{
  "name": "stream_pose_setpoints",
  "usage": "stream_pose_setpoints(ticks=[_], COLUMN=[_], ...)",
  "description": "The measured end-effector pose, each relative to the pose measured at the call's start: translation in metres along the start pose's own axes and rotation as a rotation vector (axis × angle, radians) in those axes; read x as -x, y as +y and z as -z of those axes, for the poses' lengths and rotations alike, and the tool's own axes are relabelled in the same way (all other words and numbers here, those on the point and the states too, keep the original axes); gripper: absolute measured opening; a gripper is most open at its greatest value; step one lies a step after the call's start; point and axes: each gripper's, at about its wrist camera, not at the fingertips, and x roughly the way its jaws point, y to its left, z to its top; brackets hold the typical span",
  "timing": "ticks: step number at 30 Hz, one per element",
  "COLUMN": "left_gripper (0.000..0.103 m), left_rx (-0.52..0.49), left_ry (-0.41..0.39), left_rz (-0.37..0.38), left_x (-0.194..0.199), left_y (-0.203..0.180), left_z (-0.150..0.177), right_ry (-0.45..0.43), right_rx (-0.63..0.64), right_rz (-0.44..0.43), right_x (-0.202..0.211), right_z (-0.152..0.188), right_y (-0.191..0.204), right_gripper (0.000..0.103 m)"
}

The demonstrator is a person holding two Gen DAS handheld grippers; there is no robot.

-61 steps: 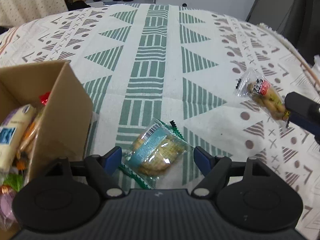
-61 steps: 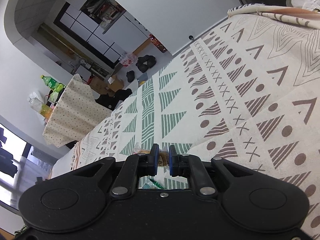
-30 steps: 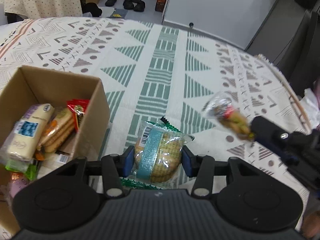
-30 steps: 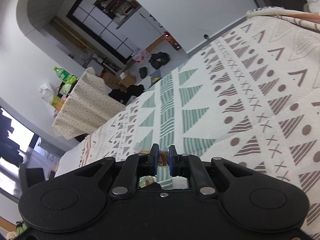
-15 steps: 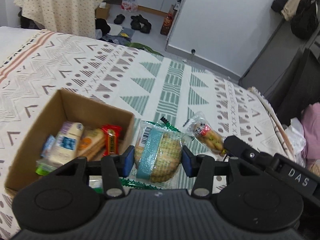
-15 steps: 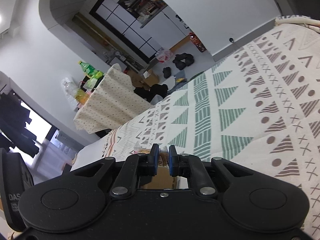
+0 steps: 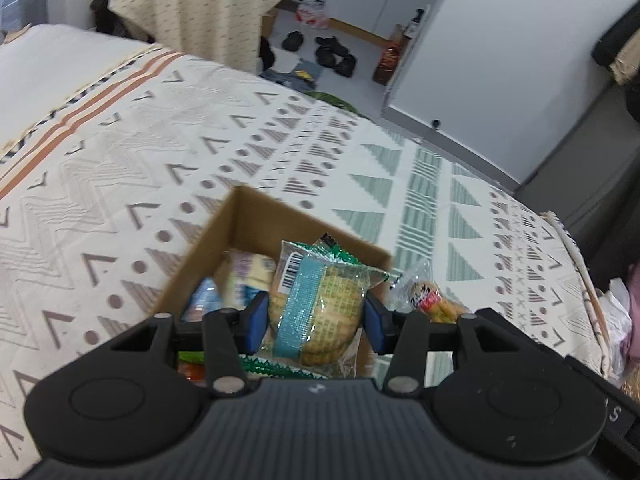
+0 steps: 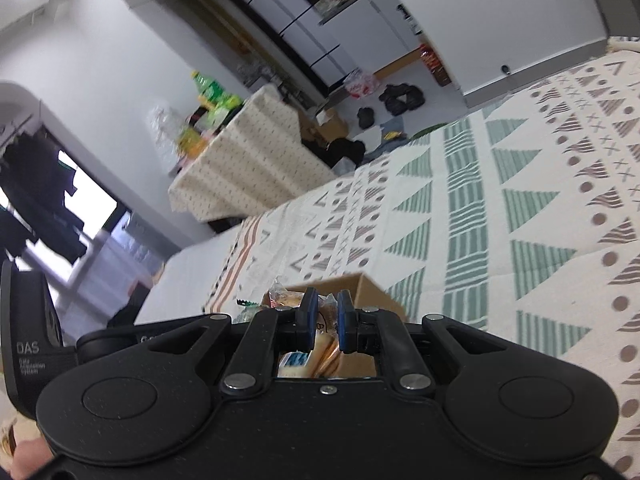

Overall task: Organize snacks
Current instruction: 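Carry the bread and peanut pack over the box and open both grippers, then lift both grippers up and away from the box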

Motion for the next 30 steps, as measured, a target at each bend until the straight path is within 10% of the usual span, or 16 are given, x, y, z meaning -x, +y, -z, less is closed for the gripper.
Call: stream_pose_setpoints(ticks=[6, 10, 20, 30], left_gripper=[0.048, 0.048, 0.057, 0.057], left_rx=[0.034, 0.039, 0.039, -0.034], left_ry=[0.011, 0.023, 0.055, 0.058], left_rz=[0.001, 0.011, 0.114, 0.047], left_x=[-0.001, -0.005, -0.012, 0.006], left_y=[0.023, 0.027, 0.01, 0.004], left_z=[-0.004, -0.006, -0.002, 0.003], right_ry=[0.038, 0.031, 0.0, 0.004], right_rx=[0.048, 0.041, -0.046, -0.017], right_rz=[0.014, 0.096, 0.16, 0.182], right_x=[-0.017, -0.019, -0.005, 0.031], right_z=[0.008, 0.009, 0.004, 0.018], right_y=[0.015, 0.008, -0.017, -0.018], right_gripper=[0.014, 0.046, 0.046, 0.047])
